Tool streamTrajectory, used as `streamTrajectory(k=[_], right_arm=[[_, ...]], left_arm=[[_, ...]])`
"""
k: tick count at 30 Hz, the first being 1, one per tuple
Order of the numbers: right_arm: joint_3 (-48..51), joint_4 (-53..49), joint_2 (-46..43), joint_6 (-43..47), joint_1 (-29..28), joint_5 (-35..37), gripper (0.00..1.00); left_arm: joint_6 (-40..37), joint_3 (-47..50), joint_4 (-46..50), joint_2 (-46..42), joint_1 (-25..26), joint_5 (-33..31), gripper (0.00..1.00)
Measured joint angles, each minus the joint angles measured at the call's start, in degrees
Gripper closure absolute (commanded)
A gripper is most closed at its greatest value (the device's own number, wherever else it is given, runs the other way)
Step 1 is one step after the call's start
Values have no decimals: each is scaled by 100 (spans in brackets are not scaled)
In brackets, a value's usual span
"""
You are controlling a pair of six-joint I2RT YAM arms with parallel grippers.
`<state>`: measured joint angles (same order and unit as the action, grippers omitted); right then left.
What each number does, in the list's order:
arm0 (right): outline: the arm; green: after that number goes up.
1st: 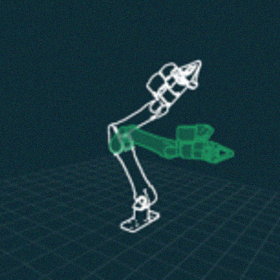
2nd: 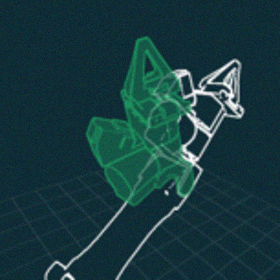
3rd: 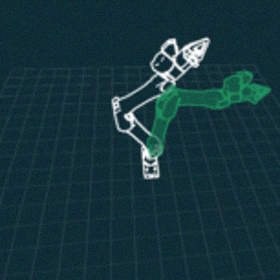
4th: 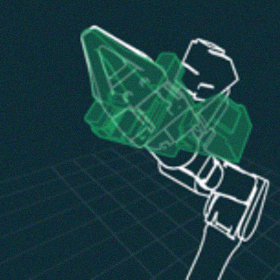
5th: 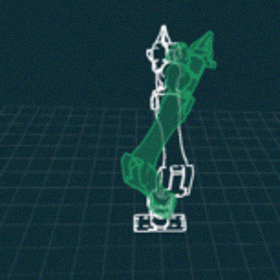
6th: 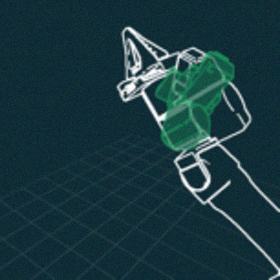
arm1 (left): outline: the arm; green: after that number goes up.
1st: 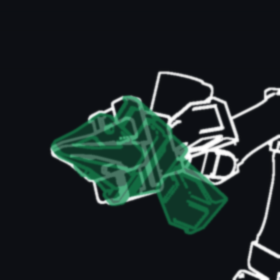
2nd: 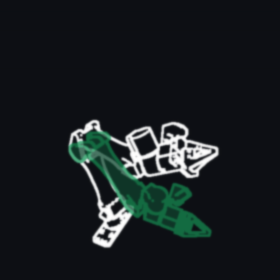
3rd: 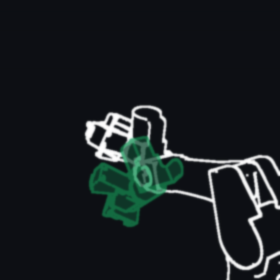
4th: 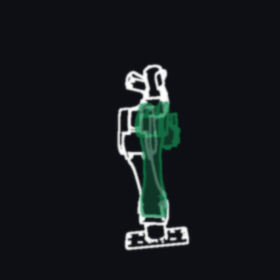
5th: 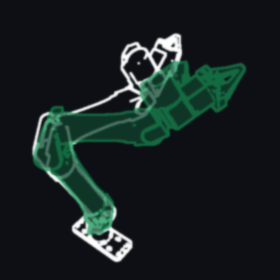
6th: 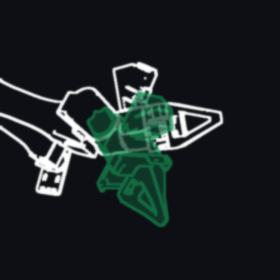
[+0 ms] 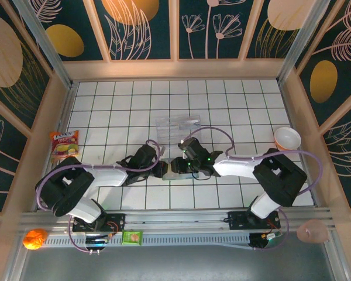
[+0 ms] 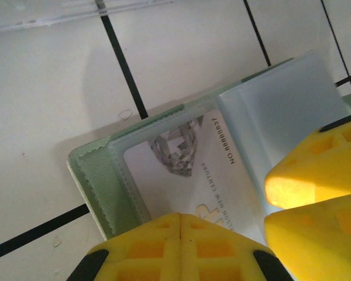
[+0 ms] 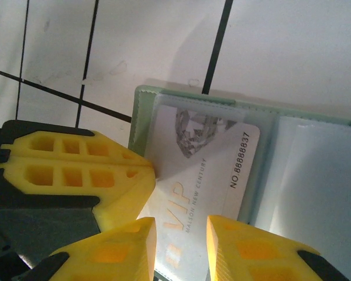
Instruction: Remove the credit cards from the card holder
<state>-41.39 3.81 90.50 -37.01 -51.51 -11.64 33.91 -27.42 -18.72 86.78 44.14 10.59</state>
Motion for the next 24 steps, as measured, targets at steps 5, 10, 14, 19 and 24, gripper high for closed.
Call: streamTrajectory(k=[5, 10, 14, 19, 24], right_arm=[[0, 42, 52, -46, 0, -31, 70], [0, 7, 162, -46, 0, 4, 71], [0, -22, 203, -46, -4, 90, 71], [-37, -109, 208, -44, -114, 352, 71], [-127, -308, 197, -46, -330, 833, 70]], left_arm=[[0, 11, -101, 37, 0, 2, 100], [-2, 11, -146, 61, 0, 2, 100], [-2, 11, -157, 61, 0, 2, 100], [-2, 22, -168, 61, 0, 4, 100], [-2, 28, -175, 61, 0, 2, 100]])
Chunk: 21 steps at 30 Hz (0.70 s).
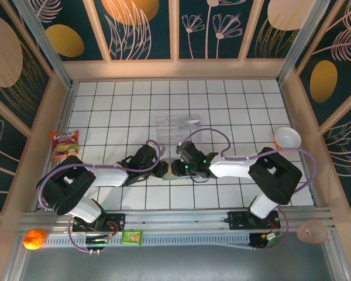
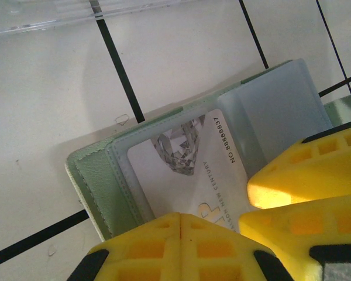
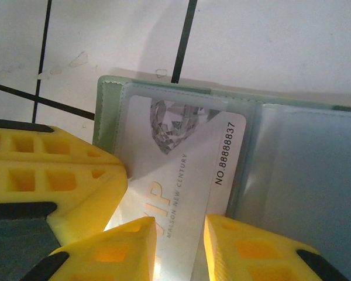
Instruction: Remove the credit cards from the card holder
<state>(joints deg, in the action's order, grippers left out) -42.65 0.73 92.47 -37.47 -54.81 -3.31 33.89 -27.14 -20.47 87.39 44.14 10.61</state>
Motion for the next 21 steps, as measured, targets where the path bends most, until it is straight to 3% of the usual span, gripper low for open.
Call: streamTrajectory(k=[11, 21], right_arm=[[-7, -223, -728, 136, -116, 433, 66], [114, 63, -656, 105, 468, -509, 69]], left_arm=[[-28, 0, 278, -638, 0, -66, 98], [-22, -42, 256, -273, 4, -28, 100]])
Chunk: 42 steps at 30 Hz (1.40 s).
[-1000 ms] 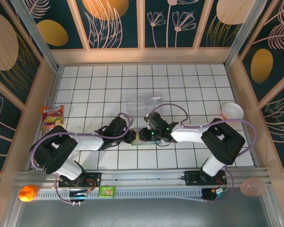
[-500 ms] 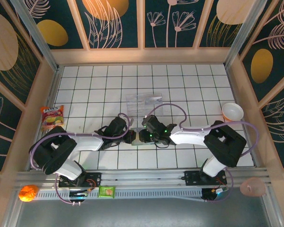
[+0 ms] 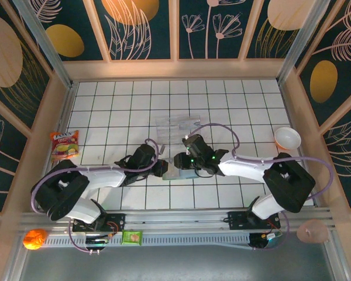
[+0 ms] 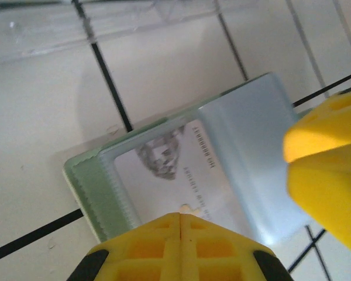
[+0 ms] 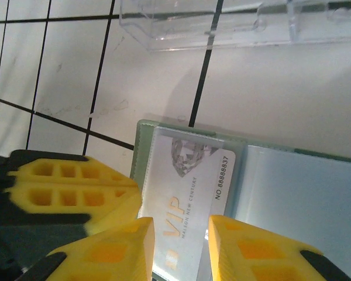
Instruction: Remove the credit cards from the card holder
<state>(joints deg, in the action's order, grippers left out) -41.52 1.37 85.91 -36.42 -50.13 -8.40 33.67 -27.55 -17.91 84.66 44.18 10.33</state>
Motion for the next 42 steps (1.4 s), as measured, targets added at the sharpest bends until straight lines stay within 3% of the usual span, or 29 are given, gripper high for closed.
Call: streamTrajectory(k=[27, 32, 42], right_arm=[[186, 417, 748, -461, 317, -870, 84], [240, 520, 769, -533, 367, -975, 100], [522, 575, 372, -616, 369, -702, 100]], left_arm=[[0, 170, -313, 188, 0, -28, 100], [2, 175, -339, 199, 0, -13, 100], [2, 195, -358, 197, 0, -13, 100]])
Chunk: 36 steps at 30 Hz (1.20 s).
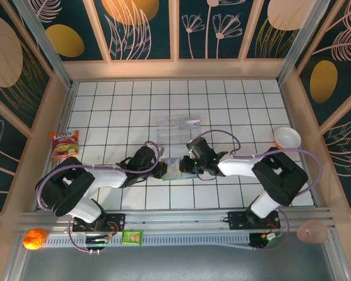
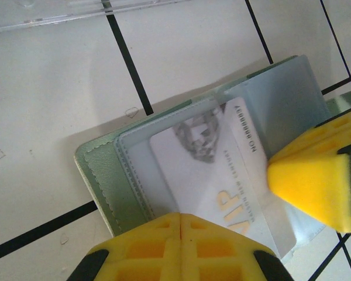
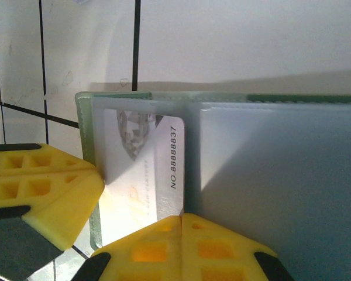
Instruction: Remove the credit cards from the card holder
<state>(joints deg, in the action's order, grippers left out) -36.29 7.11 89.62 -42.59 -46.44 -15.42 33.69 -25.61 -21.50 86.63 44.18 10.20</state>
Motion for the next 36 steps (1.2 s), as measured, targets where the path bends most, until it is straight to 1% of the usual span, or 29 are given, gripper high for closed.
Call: streamTrajectory(k=[14, 24, 30, 31, 33, 36], right_arm=[[111, -463, -470, -39, -2, 481, 100], [111, -695, -957, -15, -4, 575, 100], [111, -706, -892, 7, -22, 575, 100], [111, -704, -826, 4, -26, 573, 99], [114, -695, -706, 4, -28, 573, 93], [142, -691, -599, -11, -26, 566, 83]], left_arm=[[-2, 0, -2, 0, 0, 0, 100], [-2, 0, -2, 0, 0, 11, 100], [-2, -7, 0, 4, 0, 46, 100], [-2, -7, -2, 13, 0, 48, 100], [-4, -17, -17, 33, 0, 79, 100], [-4, -44, -76, 103, -2, 149, 100]])
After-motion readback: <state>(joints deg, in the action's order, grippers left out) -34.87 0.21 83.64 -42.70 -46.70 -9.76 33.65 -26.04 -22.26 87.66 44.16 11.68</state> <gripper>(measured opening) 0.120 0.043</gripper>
